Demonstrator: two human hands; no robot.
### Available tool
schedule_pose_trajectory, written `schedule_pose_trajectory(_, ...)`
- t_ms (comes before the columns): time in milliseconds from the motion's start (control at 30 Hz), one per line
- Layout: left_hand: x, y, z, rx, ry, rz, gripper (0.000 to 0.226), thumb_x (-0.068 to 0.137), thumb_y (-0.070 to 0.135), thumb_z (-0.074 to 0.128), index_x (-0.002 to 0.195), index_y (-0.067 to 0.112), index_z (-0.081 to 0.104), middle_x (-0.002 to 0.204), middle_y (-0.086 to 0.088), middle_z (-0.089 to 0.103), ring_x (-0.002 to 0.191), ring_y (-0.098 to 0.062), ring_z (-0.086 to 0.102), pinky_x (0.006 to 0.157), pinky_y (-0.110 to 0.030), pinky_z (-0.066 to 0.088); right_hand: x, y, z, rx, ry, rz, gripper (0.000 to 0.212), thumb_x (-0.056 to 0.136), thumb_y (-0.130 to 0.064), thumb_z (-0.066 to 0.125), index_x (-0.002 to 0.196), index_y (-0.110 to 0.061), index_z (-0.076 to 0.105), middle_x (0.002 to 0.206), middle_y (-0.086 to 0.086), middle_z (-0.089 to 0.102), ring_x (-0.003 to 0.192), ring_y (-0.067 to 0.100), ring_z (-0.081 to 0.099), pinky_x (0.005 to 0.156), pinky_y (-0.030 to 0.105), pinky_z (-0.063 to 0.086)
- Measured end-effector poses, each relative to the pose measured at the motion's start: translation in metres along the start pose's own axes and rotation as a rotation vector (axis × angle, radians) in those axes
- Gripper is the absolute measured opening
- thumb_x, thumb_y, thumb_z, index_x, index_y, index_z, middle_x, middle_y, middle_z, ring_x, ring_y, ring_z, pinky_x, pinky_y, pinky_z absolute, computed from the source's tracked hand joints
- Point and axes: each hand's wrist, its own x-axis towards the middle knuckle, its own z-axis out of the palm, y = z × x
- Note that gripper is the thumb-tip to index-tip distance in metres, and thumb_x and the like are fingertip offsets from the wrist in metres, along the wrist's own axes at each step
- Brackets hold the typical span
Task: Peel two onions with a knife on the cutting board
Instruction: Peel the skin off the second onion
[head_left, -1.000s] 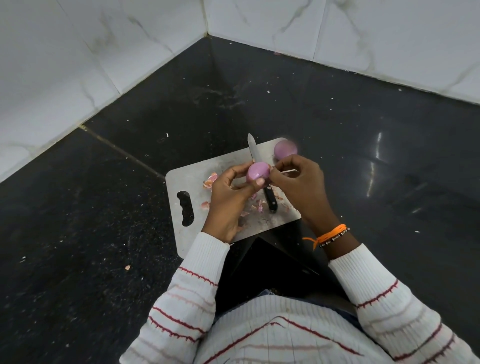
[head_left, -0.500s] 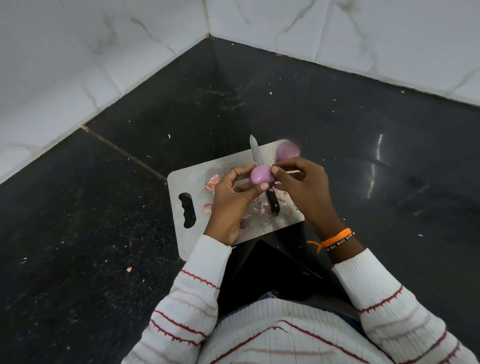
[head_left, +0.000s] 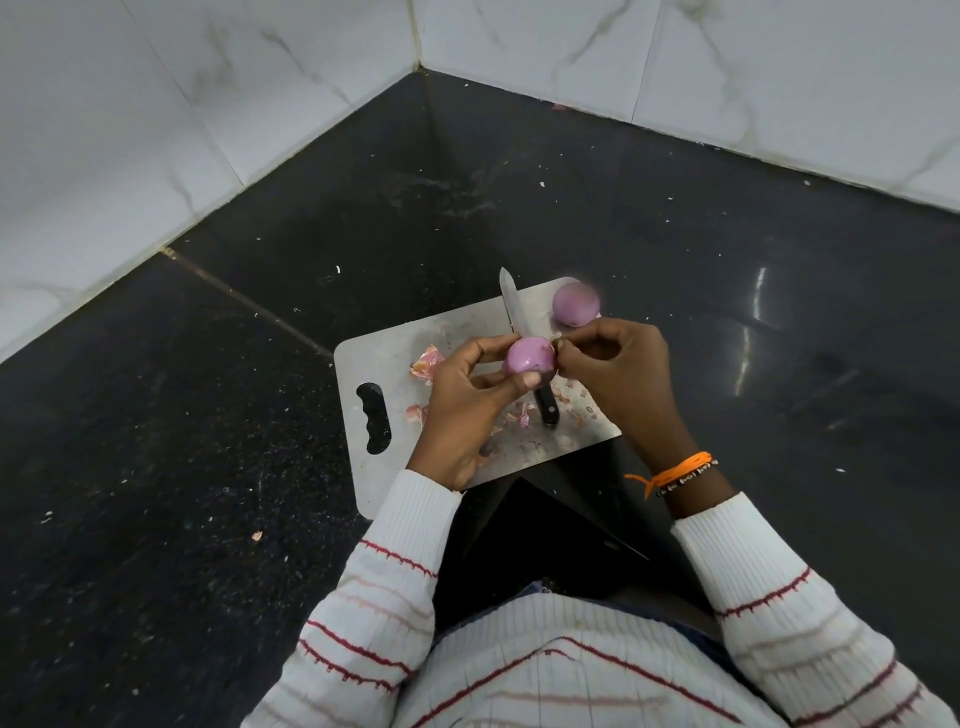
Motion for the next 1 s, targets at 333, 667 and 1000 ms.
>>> schedule_pose_trajectory(333, 0.003, 0.0, 0.001, -0.046, 0.047, -0.029, 0.041, 0.077, 0.008, 0.076, 0.115, 0.012, 0.062, 0.114, -0.002, 0.065, 0.104, -0.023, 0.065, 0.089, -0.041, 0.055, -0.003, -0.003, 0.007, 0.069, -0.015, 0.005, 0.006, 0.08, -0.011, 0.071, 0.085, -0.016, 0.072, 0.076, -0.007, 0.068, 0.073, 0.011, 0.066, 0.072, 0.024, 0.055)
schedule_pose_trajectory(667, 0.002, 0.001, -0.002, -0.008, -0.023, -0.017, 0.033, 0.079, 0.011, 0.073, 0.109, 0.02, 0.062, 0.114, 0.0, 0.064, 0.101, -0.012, 0.063, 0.087, -0.03, 0.056, 0.001, 0.003, 0.007, -0.147, 0.016, -0.098, 0.009, 0.084, -0.008, 0.066, 0.081, -0.015, 0.061, 0.08, -0.009, 0.056, 0.074, 0.012, 0.062, 0.067, 0.022, 0.053)
schedule_pose_trajectory(1000, 0.003, -0.001, -0.002, -0.095, -0.069, 0.018, 0.038, 0.086, 0.003, 0.064, 0.121, 0.019, 0.059, 0.118, 0.008, 0.06, 0.106, -0.016, 0.064, 0.087, -0.029, 0.055, 0.003, 0.013, 0.006, -0.023, 0.004, 0.025, 0.024, 0.089, 0.006, 0.048, 0.091, -0.006, 0.069, 0.091, 0.007, 0.069, 0.082, 0.019, 0.068, 0.077, 0.038, 0.058)
